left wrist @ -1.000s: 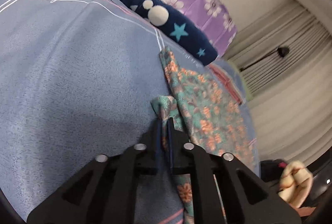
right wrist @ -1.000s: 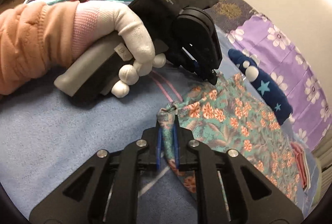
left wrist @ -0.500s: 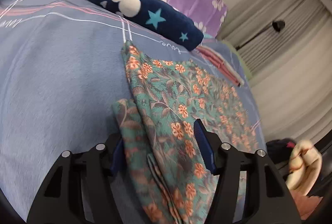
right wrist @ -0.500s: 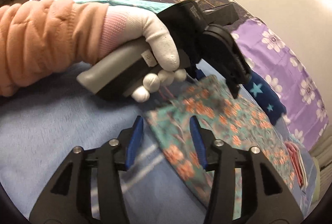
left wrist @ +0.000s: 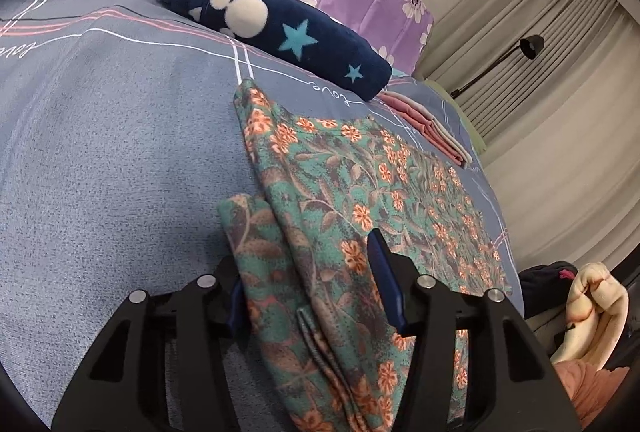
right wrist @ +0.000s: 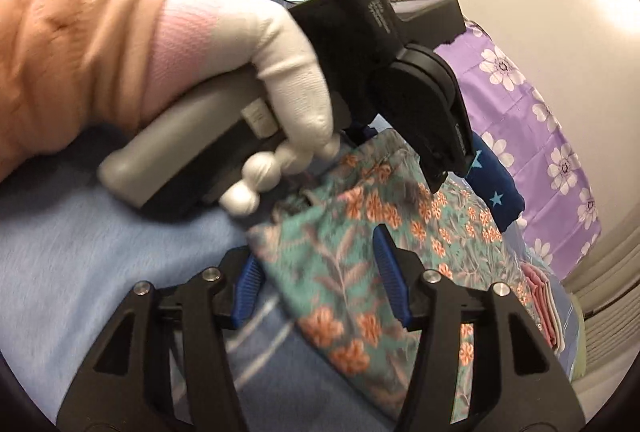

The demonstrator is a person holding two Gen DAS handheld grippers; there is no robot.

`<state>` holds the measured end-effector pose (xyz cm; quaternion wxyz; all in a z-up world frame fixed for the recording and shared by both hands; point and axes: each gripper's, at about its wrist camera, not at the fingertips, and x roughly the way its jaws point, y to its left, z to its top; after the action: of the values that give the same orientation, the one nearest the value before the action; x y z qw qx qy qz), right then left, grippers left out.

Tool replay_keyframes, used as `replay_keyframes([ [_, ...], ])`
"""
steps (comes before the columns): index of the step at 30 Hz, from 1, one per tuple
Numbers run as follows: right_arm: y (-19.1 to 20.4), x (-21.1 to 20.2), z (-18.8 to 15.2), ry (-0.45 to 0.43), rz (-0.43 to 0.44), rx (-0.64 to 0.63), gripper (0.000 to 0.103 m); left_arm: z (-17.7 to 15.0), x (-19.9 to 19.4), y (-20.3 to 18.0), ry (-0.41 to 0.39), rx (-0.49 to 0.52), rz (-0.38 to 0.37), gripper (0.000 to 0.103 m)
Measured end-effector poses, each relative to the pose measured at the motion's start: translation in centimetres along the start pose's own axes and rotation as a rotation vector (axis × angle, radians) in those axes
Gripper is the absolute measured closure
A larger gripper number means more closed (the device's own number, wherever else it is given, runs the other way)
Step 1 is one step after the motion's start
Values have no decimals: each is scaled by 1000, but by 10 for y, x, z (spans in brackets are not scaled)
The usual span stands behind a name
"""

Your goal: Fold small clothes

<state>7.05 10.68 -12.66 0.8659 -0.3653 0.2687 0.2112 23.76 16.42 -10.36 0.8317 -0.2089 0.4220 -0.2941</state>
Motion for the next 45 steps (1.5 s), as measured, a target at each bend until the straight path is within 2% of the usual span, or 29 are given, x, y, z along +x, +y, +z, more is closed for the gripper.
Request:
replay_keyframes([
  [6,3,4,3,10,-41,-13,49,6,2,5,2,-37,-1,62],
  [8,0,6,4,21,-32,1,49,8,4,6,7,-50,14,70],
  [9,-2,7,4,22,-20,13,51,10,5,6,9,-56,23,77],
  [10,-7,9,5,25,23,42,64,11,7,6,13,-65,33,85],
  [11,-10,9,6,29,66,71,72,12,9,6,17,-72,37,87],
  [12,-11,8,6,33,75,90,84,13,9,5,20,-75,46,90],
  [13,-19,5,6,25,81,130,87,14,9,2,18,-69,54,91],
  [15,-37,-5,4,-13,120,215,88,18,5,-9,7,-40,78,91],
  [18,-58,-19,2,-62,135,287,88,27,-2,-26,-14,-16,76,91],
  [24,-83,-42,-5,-108,154,374,88,38,-3,-67,-21,39,89,91],
  [30,-116,-60,-27,-135,170,475,88,44,7,-96,-16,65,113,91],
  [38,-180,-68,-79,-115,297,700,89,47,39,-148,7,119,135,91],
  [45,-228,-81,-137,-136,289,855,90,47,79,-205,25,190,159,91],
])
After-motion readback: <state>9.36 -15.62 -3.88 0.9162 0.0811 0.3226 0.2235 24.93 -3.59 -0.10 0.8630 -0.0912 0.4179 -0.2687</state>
